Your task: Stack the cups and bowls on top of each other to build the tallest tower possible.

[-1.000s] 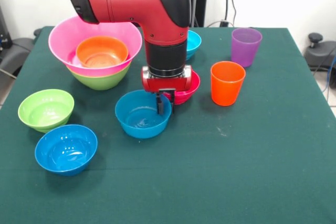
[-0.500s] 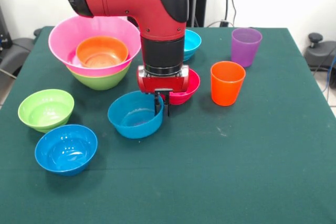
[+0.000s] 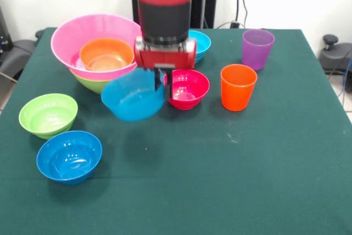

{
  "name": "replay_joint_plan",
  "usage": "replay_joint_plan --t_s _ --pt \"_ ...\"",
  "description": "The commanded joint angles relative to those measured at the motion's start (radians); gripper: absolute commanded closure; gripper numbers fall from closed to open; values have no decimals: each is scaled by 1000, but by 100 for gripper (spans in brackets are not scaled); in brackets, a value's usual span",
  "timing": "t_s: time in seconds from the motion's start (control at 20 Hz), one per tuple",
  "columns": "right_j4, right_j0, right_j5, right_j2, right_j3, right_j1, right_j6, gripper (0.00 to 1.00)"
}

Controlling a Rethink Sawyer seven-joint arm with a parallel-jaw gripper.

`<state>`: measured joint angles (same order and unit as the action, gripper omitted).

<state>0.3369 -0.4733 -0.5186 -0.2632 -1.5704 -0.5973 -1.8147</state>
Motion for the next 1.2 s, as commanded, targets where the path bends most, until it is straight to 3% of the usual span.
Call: replay_joint_plan --t_s 0.05,0.6,1.2 --pt "-76 15 -223 -86 10 -148 36 100" --pt "-100 16 -299 -68 9 -209 49 100" --pt "-133 -63 -276 -66 -175 -328 91 100"
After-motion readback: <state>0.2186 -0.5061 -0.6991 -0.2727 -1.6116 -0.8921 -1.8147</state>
